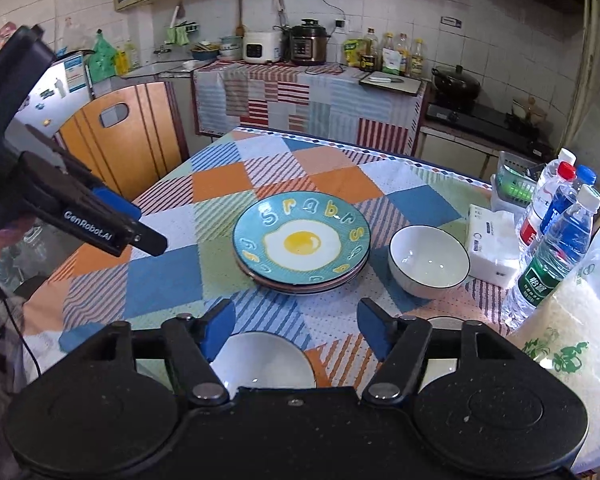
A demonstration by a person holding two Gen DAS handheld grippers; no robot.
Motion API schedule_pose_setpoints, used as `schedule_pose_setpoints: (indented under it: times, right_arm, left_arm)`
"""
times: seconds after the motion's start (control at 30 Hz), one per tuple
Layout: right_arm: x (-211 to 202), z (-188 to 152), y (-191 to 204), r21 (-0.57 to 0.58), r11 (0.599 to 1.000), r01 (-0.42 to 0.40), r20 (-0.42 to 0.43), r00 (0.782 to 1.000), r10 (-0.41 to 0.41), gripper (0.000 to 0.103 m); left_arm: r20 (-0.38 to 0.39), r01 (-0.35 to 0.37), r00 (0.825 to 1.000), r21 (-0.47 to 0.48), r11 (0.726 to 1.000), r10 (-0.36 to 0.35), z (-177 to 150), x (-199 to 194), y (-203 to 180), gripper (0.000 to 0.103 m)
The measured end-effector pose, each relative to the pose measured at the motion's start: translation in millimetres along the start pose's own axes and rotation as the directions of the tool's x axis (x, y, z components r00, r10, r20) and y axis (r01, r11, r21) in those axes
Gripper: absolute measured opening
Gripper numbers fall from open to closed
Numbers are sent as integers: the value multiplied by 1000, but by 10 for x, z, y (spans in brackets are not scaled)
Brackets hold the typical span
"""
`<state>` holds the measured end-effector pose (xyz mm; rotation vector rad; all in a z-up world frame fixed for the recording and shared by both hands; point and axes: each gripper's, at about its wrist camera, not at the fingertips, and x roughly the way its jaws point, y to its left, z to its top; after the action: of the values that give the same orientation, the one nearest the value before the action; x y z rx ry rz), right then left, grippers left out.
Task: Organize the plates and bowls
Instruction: 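Move the right gripper to a white ribbed bowl rim and grasp it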
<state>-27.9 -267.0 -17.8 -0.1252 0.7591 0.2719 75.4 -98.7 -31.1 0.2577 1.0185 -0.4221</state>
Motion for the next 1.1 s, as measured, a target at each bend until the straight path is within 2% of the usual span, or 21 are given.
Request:
schedule_pose_setpoints:
  times: [0.03,0.07,0.2,0.43,0.63,0.73,0.8,0.9,0.97,1.1]
  right_arm:
    - [-23,-52,19,-7,1000,-5,3,1000,5,94]
    - [-31,-99,24,-1,1000,-9,-1,1000,9,96]
    - [10,-269,12,75,996,-46,-62,997,50,96]
    - [178,-694,178,26,996,-81,-78,994,83,100]
    - [609,-942,253,-36,997,-70,-164,984,63,100]
    - [772,-1036,228,-18,996,-88,-191,978,83,99]
    - [857,-1071,229,2,997,-83,-196,977,82,99]
    - [932,-1080,287,-23,996,-82,-170,982,77,99]
    - [996,-1087,326,-43,998,-56,-168,985,48,99]
    - [1085,-1096,325,-38,999,-28,-143,990,22,99]
  left_arm:
    - [-3,9,1000,-12,1000,-9,-37,-11,-16,56]
    - [-5,15,1000,-25,1000,-15,-60,-19,-28,57]
    - [-13,38,999,-45,998,-39,-135,-33,-69,68]
    - [-34,76,996,-39,996,-77,-291,138,-146,85]
    - [-70,128,989,-74,989,-133,-387,437,-160,87]
    - [-89,129,987,-81,988,-137,-425,620,-184,87]
    - [-99,141,984,-47,989,-145,-447,739,-235,84]
    - [-87,109,990,2,994,-109,-483,884,-331,82]
    - [-86,122,989,15,992,-121,-499,959,-379,76]
    - [-96,139,986,7,990,-137,-505,1085,-430,53]
